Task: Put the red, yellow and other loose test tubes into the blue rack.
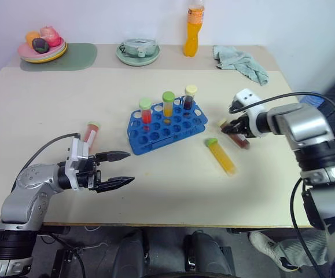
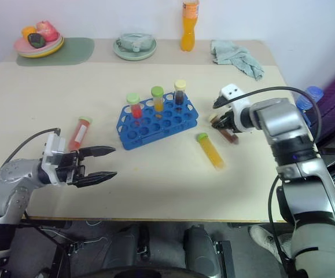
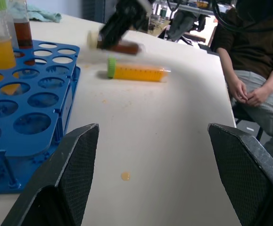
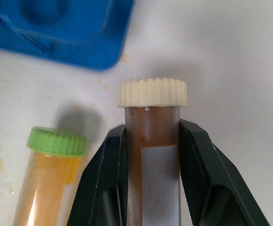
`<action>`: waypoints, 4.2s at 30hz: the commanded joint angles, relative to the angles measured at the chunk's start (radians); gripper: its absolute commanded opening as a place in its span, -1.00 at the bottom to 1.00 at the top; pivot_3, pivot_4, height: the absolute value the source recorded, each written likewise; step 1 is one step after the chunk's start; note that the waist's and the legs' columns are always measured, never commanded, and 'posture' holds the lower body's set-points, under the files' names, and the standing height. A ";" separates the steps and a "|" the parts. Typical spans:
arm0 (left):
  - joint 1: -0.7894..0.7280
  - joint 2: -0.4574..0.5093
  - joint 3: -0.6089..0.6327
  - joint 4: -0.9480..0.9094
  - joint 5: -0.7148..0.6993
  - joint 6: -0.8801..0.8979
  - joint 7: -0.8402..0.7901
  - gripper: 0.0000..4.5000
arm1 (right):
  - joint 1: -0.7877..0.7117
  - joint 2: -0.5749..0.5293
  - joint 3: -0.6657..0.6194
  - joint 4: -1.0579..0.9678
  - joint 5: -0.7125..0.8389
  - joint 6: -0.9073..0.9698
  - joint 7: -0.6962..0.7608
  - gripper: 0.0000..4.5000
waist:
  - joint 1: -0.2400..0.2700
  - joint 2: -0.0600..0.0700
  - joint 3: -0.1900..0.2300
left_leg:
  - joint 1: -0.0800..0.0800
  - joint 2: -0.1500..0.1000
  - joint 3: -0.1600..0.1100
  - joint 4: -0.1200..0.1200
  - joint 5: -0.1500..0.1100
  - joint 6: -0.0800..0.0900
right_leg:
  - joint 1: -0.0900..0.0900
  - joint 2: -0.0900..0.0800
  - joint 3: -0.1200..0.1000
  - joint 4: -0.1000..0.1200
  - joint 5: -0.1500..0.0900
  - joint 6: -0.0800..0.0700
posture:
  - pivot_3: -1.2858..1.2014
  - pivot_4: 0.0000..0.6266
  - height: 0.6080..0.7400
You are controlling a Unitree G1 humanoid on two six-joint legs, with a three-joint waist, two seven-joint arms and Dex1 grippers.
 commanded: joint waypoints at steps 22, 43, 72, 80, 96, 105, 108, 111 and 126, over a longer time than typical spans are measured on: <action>-0.052 -0.054 0.019 0.090 0.008 -0.072 0.014 0.68 | 0.178 0.558 -0.289 0.034 0.213 -0.934 -0.194 -0.49 | -0.003 0.000 0.000 | 0.001 0.000 0.000 0.000 0.000 0.000 | 0.001 0.000 0.000 0.001 0.000 0.000 | 0.03 -0.52 1.00; -0.015 -0.033 0.038 -0.008 -0.018 -0.032 0.075 0.68 | 0.125 0.587 -0.291 0.385 0.181 -1.183 -0.196 -0.49 | -0.008 0.001 0.000 | 0.002 0.000 0.000 0.000 0.001 -0.001 | 0.001 0.000 0.000 0.001 0.000 0.000 | 0.03 -0.52 1.00; -0.021 -0.035 0.053 -0.013 -0.019 -0.017 0.084 0.68 | 0.222 0.682 -0.227 0.470 0.118 -1.417 -0.187 -0.49 | -0.030 0.001 0.000 | 0.003 0.001 -0.002 0.000 0.001 -0.002 | 0.002 0.001 0.000 0.002 0.000 0.000 | 0.03 -0.52 1.00; -0.018 -0.038 0.055 -0.013 -0.018 -0.021 0.083 0.68 | 0.210 0.670 -0.232 0.462 0.111 -1.432 -0.183 0.93 | -0.029 0.001 0.000 | 0.003 0.001 -0.002 0.000 0.001 -0.002 | 0.003 0.001 0.000 0.002 0.000 0.000 | 0.03 -0.52 1.00; -0.030 -0.057 0.043 -0.003 -0.009 -0.027 0.089 0.68 | 0.260 0.454 -0.166 0.130 0.044 -1.203 -0.184 0.98 | -0.026 0.001 0.001 | 0.003 0.001 -0.003 0.000 0.001 -0.002 | 0.002 0.001 0.000 0.002 0.000 0.000 | 0.03 -0.52 1.00; -0.038 -0.064 0.035 0.004 -0.003 -0.026 0.082 0.68 | 0.377 0.247 -0.125 -0.298 0.018 -0.677 -0.253 0.98 | -0.026 0.001 0.001 | 0.003 0.000 -0.004 0.000 0.001 -0.002 | 0.002 0.001 0.000 0.002 0.000 0.000 | 0.03 -0.52 1.00; -0.049 -0.064 0.032 0.019 0.000 -0.028 0.073 0.68 | 0.366 0.152 -0.119 -0.410 0.030 -0.403 -0.259 0.98 | -0.023 0.001 0.001 | 0.003 0.000 -0.004 0.000 0.001 -0.002 | 0.002 0.001 0.000 0.002 0.000 0.000 | 0.03 -0.52 1.00; -0.056 -0.064 0.030 0.032 0.002 -0.032 0.065 0.68 | 0.330 0.092 -0.120 -0.452 0.081 -0.189 -0.240 0.98 | -0.024 0.001 0.000 | 0.003 0.000 -0.004 0.000 0.001 -0.001 | 0.002 0.000 0.000 0.001 0.000 0.000 | 0.03 -0.52 1.00; -0.051 -0.065 0.022 0.048 0.008 -0.051 0.045 0.68 | 0.210 0.006 -0.040 -0.426 0.136 0.319 -0.262 0.98 | -0.022 0.001 0.000 | 0.002 0.000 -0.004 0.000 0.000 0.000 | 0.002 0.000 0.000 0.001 0.000 0.000 | 0.03 -0.52 1.00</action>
